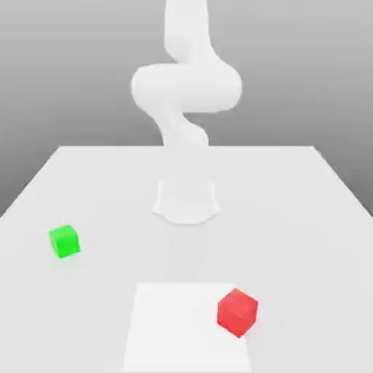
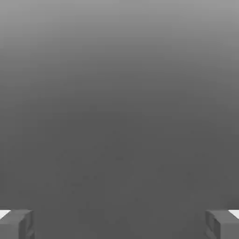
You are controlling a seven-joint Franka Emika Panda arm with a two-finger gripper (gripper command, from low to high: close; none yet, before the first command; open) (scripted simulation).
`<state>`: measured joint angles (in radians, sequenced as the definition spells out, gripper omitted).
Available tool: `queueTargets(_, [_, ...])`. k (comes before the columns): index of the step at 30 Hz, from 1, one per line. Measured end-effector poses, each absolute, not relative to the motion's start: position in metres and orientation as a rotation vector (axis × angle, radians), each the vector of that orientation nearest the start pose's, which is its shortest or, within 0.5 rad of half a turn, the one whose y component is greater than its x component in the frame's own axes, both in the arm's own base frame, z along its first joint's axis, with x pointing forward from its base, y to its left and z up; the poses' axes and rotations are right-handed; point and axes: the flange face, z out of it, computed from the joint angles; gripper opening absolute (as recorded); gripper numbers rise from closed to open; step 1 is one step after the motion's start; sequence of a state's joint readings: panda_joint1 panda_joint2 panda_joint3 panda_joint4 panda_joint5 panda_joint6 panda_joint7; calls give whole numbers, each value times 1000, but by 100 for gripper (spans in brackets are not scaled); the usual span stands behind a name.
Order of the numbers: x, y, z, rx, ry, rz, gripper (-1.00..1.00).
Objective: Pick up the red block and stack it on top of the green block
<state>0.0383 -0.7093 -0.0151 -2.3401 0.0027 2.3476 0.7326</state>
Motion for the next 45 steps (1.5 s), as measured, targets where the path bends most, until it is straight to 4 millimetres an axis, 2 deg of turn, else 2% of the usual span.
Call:
queueTargets(2, [407,15,620,-2630,864,-855,0])
queueTargets(5, [434,28,555,-2745,741,-734,0])
queueTargets(10, [455,53,445,-2909,517,-525,0])
queueTargets(15, [449,74,336,-3037,269,-303,0])
queueTargets(20, [416,90,236,-3125,-8,-68,0])
queueTargets(22, [408,90,206,-3138,-59,-18,0])
queueTargets(26, [406,89,161,-3141,-73,-2,0])
queueTargets(27, [405,89,150,-3141,-73,-1,-100])
queueTargets(34, [405,89,148,-3141,-74,2,-100])
queueTargets(40, [405,85,204,-3143,-56,1,-100])
queueTargets(43, [405,-4,221,-3147,309,-11,-100])
queueTargets(45, [393,-61,229,-3124,559,-16,-100])
